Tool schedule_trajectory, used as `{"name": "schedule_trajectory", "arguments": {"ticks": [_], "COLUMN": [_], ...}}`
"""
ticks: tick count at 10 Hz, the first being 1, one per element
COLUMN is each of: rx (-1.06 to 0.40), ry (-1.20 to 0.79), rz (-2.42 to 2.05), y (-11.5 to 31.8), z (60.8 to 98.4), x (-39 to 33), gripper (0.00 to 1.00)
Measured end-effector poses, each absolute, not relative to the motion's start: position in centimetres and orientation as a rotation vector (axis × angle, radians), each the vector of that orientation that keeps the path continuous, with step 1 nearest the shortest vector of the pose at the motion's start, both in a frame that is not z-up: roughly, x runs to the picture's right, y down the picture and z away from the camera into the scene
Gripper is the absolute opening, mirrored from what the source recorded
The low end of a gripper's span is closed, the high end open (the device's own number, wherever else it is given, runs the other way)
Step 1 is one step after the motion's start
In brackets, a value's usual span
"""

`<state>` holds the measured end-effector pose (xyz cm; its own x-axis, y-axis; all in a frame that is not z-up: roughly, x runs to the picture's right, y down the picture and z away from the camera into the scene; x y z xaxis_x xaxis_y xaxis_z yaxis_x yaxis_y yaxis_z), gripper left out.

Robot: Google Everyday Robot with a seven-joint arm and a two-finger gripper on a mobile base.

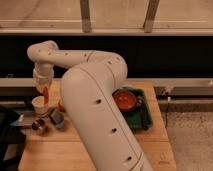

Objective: Place pepper in paper cup

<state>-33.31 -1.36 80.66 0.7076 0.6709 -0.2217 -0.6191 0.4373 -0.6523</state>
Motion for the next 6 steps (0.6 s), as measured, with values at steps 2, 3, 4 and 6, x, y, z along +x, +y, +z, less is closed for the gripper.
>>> {"name": "schedule_trajectory", "arguments": {"ticks": [2, 3, 4, 6], "rx": [-0.788, -0.794, -0.801, -0.811], "ry": [-0.101, -0.113, -0.121, -0.136], "rz": [0.795, 0.793, 0.788, 0.78], "y": [-1.4, -1.3, -1.2, -1.0], "z": [80.6, 80.6, 80.6, 80.6], "x": [-33.8, -34.0, -34.3, -34.7], "gripper": [0.59, 0.69, 0.77, 0.8]}}
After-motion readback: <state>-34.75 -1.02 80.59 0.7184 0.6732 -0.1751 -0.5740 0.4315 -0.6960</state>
